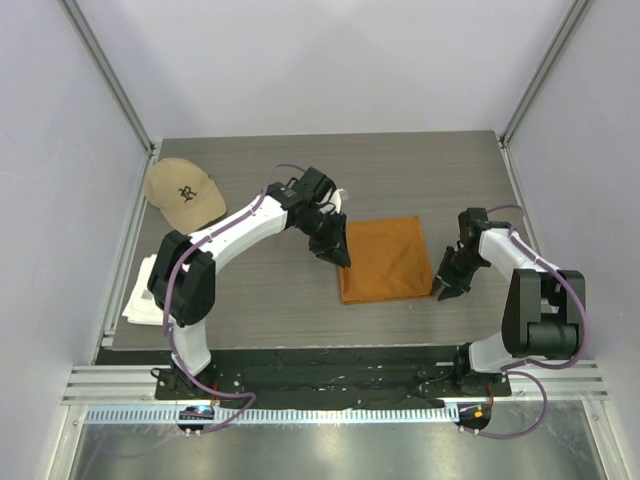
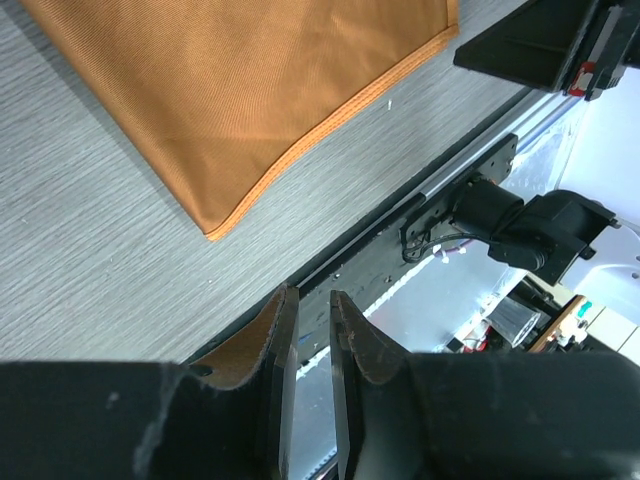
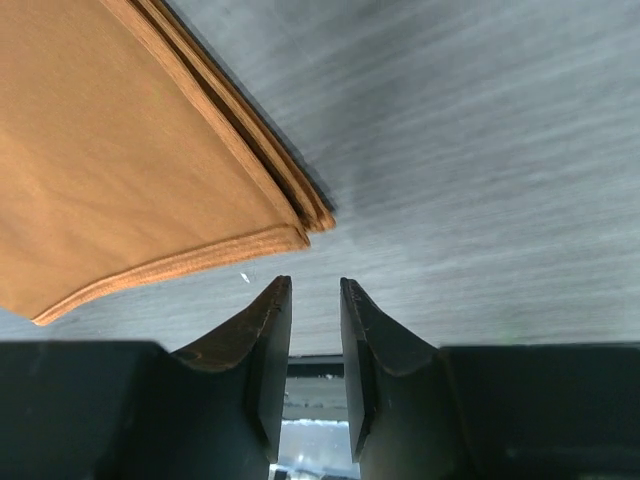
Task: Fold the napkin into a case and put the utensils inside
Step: Pick up the top corner of the square-folded napkin from the center of the board.
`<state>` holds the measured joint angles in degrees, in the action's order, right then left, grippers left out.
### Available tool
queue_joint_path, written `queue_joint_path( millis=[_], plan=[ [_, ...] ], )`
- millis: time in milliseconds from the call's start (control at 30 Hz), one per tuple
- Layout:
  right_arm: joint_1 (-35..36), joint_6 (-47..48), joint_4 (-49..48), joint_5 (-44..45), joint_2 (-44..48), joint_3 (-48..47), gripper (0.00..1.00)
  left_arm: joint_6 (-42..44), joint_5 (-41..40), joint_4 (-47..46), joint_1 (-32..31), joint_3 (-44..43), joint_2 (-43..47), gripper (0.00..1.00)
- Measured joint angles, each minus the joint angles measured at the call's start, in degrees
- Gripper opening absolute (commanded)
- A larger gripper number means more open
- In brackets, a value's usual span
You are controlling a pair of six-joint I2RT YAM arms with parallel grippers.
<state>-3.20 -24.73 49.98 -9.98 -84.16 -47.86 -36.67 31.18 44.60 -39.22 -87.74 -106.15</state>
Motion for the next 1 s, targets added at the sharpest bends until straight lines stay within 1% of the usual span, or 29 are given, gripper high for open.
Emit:
queue_joint_path(
  millis=[133,467,567,700,733,833,867,933,1000],
  plan=[
    [0.00,0.37,-2.23,-0.02,-0.39,0.00,0.27,-0.15,-0.04,0.00,0.00,0.72,0.00,0.23],
    [0.00,0.76,-5.11,-0.22,-4.11,-0.20,0.25,-0.39,-0.04,-0.07,0.11,0.98,0.00,0.23],
    [0.00,0.87,-5.27,-0.26,-4.13,-0.28,0.23,-0.42,-0.07,-0.17,0.11,1.25,0.02,0.25],
    [0.00,0.87,-5.38,-0.50,-4.13,-0.31,0.23,-0.39,-0.85,0.13,0.15,1.90,0.02,0.31],
    [0.00,0.87,-5.38,-0.61,-4.13,-0.35,0.23,-0.33,-1.29,0.22,0.15,1.95,0.02,0.35],
    [0.00,0.90,-5.31,-0.66,-4.13,-0.66,0.24,0.11,-3.54,0.85,0.15,1.92,0.04,0.39],
    [0.00,0.92,-5.33,-0.66,-4.13,-0.76,0.24,0.39,-4.57,1.38,0.15,1.90,0.04,0.41],
    [0.00,1.05,-5.31,-0.63,-4.13,-0.94,0.24,1.27,-6.34,2.36,0.15,1.81,0.04,0.51],
    [0.00,1.11,-5.31,-0.66,-4.13,-1.18,0.23,2.16,-8.50,3.50,0.15,1.62,0.09,0.52]
  ],
)
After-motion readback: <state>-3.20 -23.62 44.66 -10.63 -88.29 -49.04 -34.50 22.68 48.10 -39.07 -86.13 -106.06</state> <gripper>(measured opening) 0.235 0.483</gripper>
